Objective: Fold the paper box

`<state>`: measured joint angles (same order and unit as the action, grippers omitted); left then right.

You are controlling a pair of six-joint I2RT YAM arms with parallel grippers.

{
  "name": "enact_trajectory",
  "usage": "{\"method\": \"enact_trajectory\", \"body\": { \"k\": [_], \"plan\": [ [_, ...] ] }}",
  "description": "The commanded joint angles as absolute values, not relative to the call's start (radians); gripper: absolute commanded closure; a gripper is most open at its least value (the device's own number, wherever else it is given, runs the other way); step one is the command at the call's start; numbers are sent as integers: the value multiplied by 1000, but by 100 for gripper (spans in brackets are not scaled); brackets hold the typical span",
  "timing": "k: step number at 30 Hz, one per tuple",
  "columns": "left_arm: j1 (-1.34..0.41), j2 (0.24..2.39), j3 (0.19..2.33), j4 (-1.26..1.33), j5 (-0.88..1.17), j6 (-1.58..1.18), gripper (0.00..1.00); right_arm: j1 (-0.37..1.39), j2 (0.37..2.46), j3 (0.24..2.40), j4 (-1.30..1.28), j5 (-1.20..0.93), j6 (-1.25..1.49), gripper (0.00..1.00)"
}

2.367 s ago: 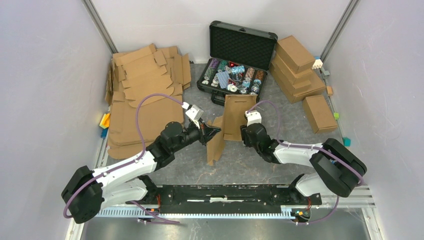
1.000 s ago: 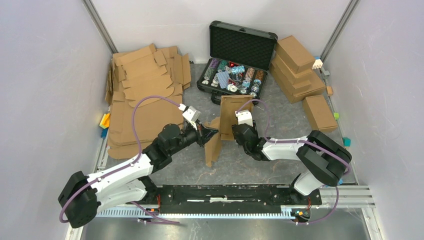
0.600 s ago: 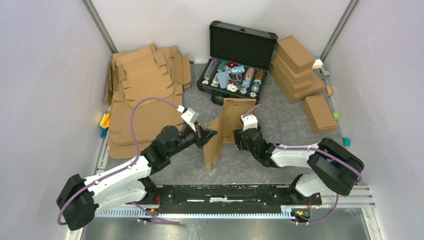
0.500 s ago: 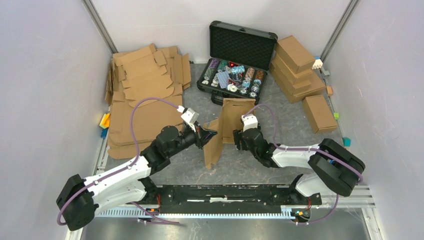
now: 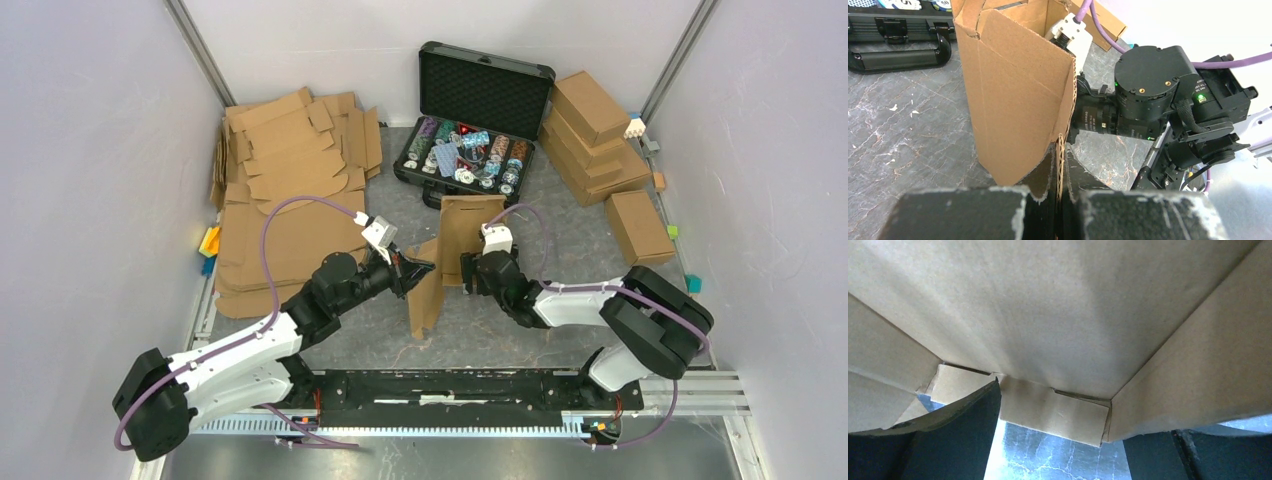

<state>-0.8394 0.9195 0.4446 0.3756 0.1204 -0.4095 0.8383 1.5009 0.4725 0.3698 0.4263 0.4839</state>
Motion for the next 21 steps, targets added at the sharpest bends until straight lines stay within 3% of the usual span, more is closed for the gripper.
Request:
{"method": "enact_trajectory", "body": {
  "k": [1,10,21],
  "plan": [
    [-856,929,416,360,188,-493,95,850,1543,512,371,409,567,11],
    [-857,924,412,363,189,-491,95,904,1589,542,222,556,501,10],
    [-857,922,421,341,175,-479,94,915,1534,516,228,549,475,10]
  ]
}}
